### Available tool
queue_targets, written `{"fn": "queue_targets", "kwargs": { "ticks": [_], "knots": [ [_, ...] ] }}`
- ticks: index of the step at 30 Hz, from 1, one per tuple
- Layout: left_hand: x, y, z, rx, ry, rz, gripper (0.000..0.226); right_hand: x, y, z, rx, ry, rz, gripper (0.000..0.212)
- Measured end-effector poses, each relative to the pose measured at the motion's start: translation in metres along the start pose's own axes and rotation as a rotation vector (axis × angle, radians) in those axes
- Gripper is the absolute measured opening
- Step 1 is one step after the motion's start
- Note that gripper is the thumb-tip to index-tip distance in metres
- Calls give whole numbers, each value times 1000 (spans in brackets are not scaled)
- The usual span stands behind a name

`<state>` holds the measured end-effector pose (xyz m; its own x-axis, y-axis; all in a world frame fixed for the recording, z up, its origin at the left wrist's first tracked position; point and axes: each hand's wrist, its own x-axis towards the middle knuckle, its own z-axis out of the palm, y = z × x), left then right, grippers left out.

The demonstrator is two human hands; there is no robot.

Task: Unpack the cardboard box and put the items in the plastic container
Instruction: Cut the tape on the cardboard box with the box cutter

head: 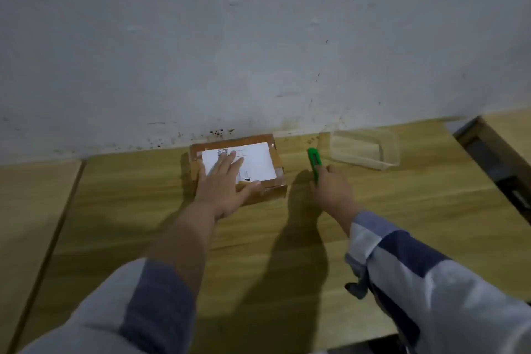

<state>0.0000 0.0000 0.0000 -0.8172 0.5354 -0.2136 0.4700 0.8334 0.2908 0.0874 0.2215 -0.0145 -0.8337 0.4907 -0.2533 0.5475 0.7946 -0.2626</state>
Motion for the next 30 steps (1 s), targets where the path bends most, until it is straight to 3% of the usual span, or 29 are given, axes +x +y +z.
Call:
{"fn": "queue_targets", "kwargs": {
  "ticks": [3, 6, 11, 17, 21, 24, 30],
  "knots": [
    [-2, -2, 8, 206, 56, 35, 91, 7, 7, 6, -21, 3, -11, 46],
    [-2, -5, 12, 262, 76, 49, 95, 18, 11, 13, -15, 41, -40, 46],
    [4, -6, 13, 322, 55, 61, 95, 26, 0, 14, 314, 77, 95, 58],
    [7, -8, 13, 342, 11, 79, 93, 20, -9, -1, 525, -109, 191, 58],
    [5, -7, 12, 309, 6, 84, 93, 4, -17, -13, 832, -166, 252, 51],
    [1, -6, 13, 294, 8, 82, 92, -14, -20, -23, 1014, -295, 285, 59],
    [-16, -2, 18, 245, 17, 57, 91, -51, -20, -42, 1055, -464, 97, 80]
  ]
}}
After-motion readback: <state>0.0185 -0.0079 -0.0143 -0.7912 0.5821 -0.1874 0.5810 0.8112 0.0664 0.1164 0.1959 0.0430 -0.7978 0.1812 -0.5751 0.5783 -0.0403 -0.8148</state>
